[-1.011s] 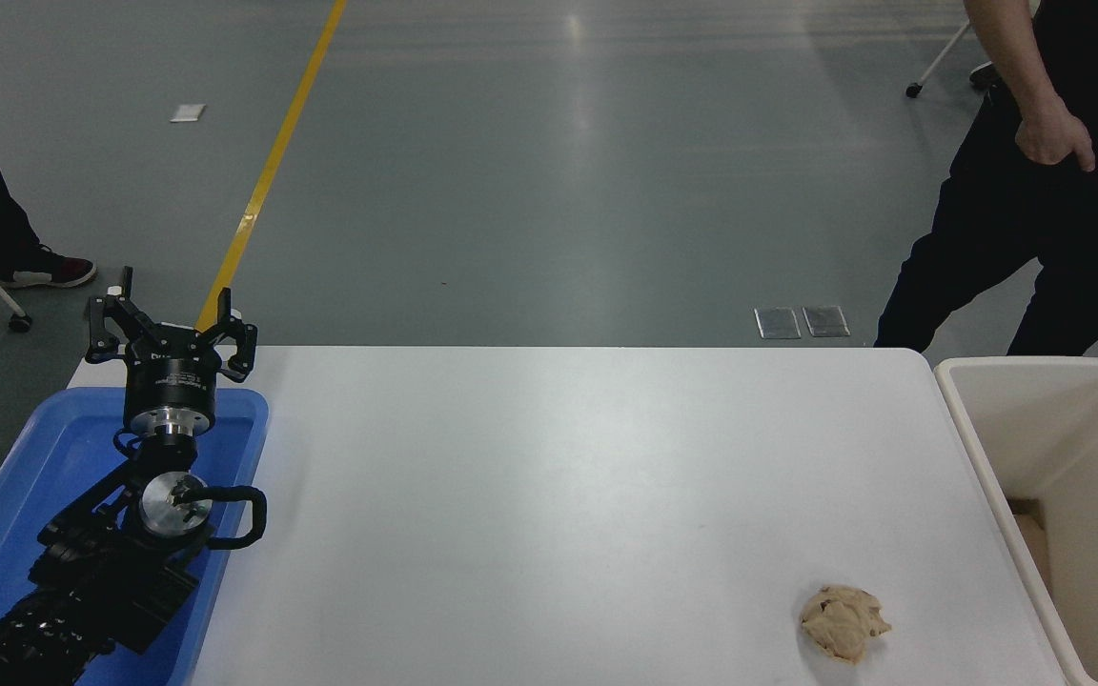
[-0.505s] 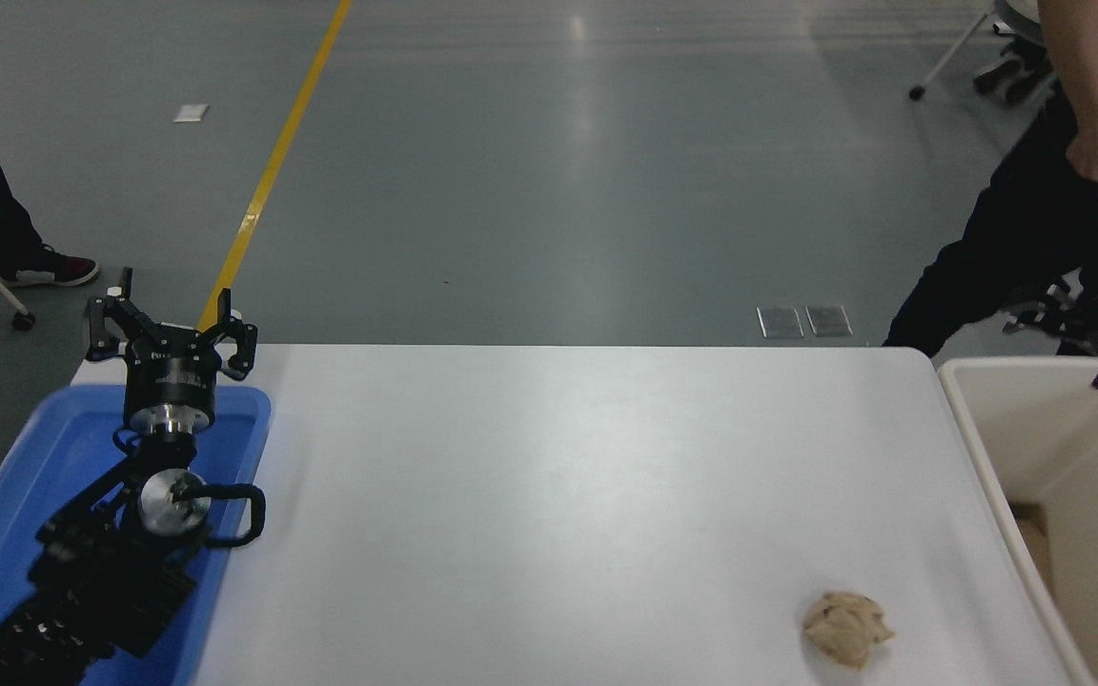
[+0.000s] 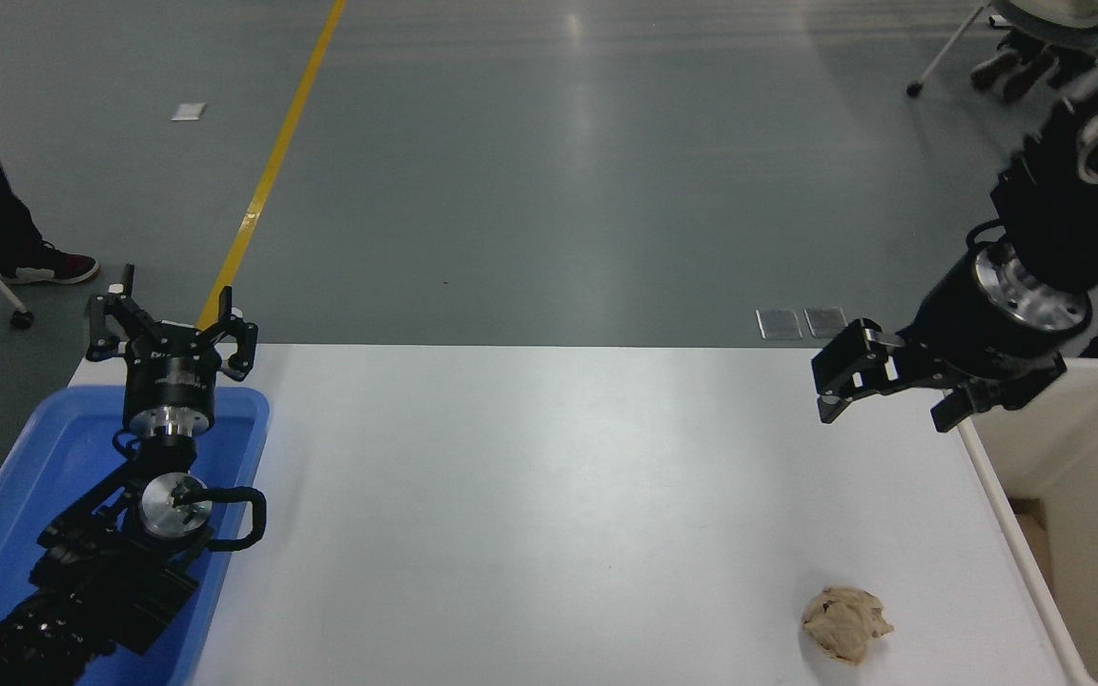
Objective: Pick up foil plate and place in dustbin
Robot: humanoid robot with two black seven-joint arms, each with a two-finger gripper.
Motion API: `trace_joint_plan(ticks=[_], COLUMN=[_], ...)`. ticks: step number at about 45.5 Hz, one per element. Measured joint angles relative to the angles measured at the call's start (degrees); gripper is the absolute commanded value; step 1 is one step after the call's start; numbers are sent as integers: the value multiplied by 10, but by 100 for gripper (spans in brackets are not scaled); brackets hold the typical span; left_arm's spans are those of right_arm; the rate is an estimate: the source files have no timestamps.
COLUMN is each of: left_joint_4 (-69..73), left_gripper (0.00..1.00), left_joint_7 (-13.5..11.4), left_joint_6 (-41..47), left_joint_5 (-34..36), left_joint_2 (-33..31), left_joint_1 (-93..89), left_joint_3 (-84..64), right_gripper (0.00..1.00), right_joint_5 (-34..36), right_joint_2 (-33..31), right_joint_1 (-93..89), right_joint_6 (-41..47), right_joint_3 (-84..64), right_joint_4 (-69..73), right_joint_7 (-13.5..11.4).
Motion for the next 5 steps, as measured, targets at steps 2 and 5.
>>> trace_joint_plan(ticks=[2,5], left_joint_4=[0,0], left_gripper=[99,99], left_joint_7=[0,0], left_joint_6=[0,0], left_joint_5=[0,0], left_joint_2=[0,0], left_joint_1=[0,0], left_joint_3=[0,0], right_gripper=[100,100], right_joint_5=[7,16], right_joint_2=[6,14], right_joint_1=[7,18], right_joint_6=[3,6], right_joint_3=[-2,-5], right_joint_4=[5,12], right_joint_7=[0,0])
